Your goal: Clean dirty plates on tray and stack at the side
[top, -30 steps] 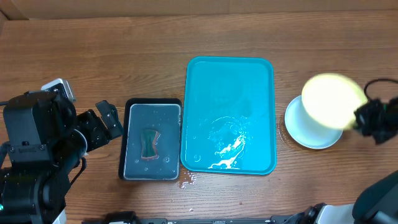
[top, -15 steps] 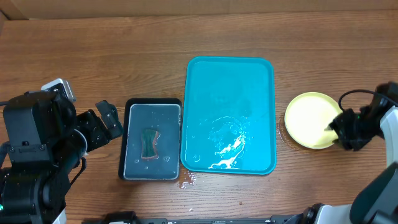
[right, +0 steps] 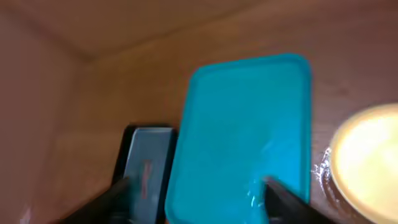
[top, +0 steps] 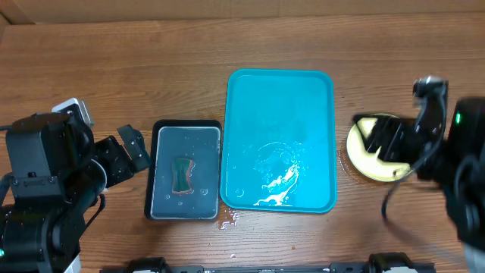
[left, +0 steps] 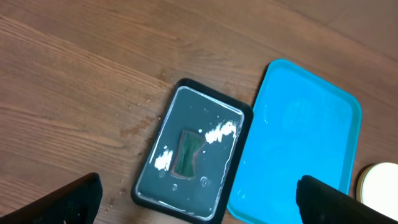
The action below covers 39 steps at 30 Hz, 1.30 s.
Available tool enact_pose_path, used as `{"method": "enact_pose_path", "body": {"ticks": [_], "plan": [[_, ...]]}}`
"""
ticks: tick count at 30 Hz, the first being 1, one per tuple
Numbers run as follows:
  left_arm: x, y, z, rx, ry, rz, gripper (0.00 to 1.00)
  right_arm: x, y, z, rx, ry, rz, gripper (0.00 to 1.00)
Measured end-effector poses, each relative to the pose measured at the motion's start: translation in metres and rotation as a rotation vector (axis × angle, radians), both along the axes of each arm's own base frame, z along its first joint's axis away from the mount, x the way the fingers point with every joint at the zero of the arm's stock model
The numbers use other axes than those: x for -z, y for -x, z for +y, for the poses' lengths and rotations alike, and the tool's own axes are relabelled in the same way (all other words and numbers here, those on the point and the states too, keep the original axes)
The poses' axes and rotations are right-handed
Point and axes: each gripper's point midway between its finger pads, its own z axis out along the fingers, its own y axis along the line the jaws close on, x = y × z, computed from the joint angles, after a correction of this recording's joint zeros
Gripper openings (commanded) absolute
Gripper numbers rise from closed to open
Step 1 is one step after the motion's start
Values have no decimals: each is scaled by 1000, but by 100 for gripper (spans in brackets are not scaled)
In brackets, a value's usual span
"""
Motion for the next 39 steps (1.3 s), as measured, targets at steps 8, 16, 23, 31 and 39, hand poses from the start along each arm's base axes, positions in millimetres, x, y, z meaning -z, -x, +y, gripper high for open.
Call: {"method": "enact_pose_path", "body": {"ticks": [8,16,23,31,39], "plan": [[0,0,0,0,0,0,100,-8,37,20,-108,-4,-27,100],[0,0,0,0,0,0,100,1,34,20,-109,0,17,100],[0,0,0,0,0,0,100,11,37,6,-46,67,36,100],[0,0,0,0,0,2,100,-16,48,-28,65,210,-387,100],[0,0,0,2,2,1,100,62,63,-54,171,289,-442,100]]}}
